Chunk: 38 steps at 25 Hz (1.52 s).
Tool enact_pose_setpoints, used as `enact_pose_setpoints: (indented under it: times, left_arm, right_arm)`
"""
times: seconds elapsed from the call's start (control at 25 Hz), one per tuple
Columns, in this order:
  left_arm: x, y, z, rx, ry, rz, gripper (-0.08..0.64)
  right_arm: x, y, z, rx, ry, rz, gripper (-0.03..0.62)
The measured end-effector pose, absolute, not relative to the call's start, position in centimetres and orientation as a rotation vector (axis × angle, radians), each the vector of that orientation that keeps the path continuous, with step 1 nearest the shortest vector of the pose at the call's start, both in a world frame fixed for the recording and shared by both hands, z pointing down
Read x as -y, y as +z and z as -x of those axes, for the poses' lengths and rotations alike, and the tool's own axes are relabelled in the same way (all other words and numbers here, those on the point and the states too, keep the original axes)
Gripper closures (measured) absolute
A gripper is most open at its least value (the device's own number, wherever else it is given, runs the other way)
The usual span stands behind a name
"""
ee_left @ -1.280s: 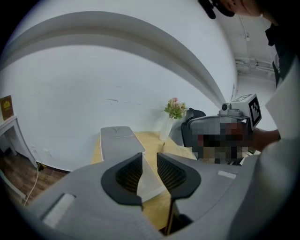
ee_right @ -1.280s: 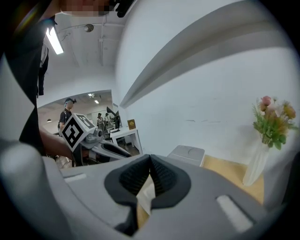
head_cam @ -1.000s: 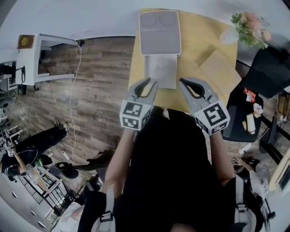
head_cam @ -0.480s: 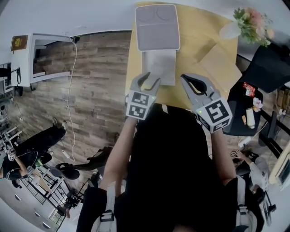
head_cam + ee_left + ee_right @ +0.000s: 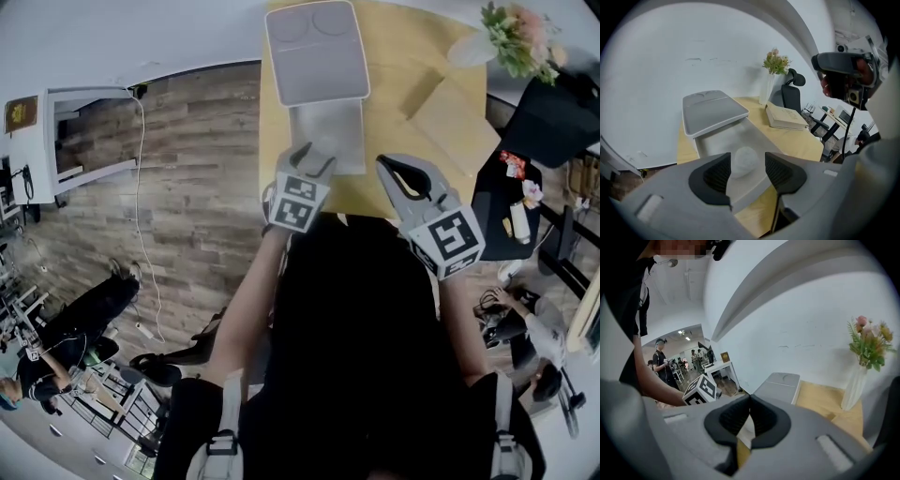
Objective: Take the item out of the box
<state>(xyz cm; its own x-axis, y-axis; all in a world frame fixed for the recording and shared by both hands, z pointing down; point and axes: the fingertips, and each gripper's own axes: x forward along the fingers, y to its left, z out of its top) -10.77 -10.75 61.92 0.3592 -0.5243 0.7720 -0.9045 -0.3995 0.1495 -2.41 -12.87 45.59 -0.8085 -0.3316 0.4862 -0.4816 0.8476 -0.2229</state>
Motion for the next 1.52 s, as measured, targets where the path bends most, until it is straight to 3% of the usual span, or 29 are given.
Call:
enact_pose_setpoints:
  times: [1.0, 1.2, 1.52]
  left_arm:
    - [12.2, 65.9, 9.6, 1.102, 1.091, -2.062, 0.333]
    - [12.1, 66.1, 9.8, 1.126, 1.091, -2.043, 0.376]
    - [12.3, 66.2, 9.6, 1.157, 1.093, -2.033, 0.388]
  right_arm:
    - [12.3, 46.8, 0.5, 2.505, 0.515, -0.705, 0.589]
    - [12.4, 46.7, 0.3, 2.505, 0.511, -0.703, 0.589]
    - [12.1, 46.8, -0.7, 2.499, 0.509, -0.711, 0.589]
